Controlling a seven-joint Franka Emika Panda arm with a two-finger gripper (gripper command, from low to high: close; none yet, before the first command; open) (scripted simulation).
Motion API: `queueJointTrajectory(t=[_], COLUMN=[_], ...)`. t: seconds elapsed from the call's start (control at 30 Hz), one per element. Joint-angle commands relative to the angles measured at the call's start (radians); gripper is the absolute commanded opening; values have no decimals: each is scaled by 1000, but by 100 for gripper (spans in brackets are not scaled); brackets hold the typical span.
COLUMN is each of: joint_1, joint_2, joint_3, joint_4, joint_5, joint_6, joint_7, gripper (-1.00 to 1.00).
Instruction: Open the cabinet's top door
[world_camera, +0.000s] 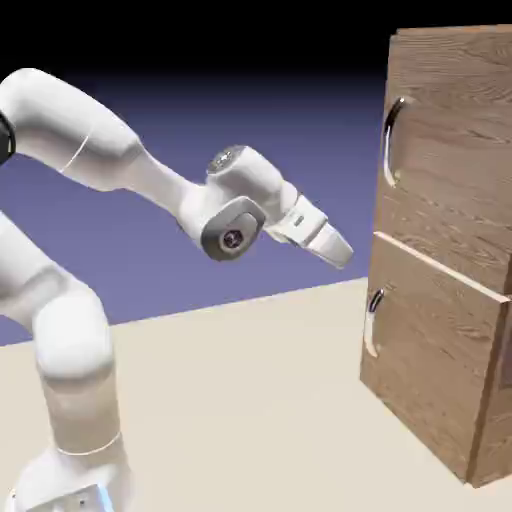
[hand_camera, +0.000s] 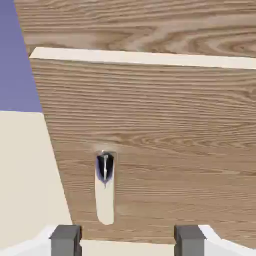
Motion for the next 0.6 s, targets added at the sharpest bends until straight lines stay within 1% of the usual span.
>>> queueJointTrajectory(t=[0.0,0.57], joint_1=[-12,-223], joint_2=[-1,-18], joint_3=[12,218], joint_4=[9,169], joint_5=[44,783], joint_6=[-1,-21], joint_7=[-36,-652], gripper=[0,0])
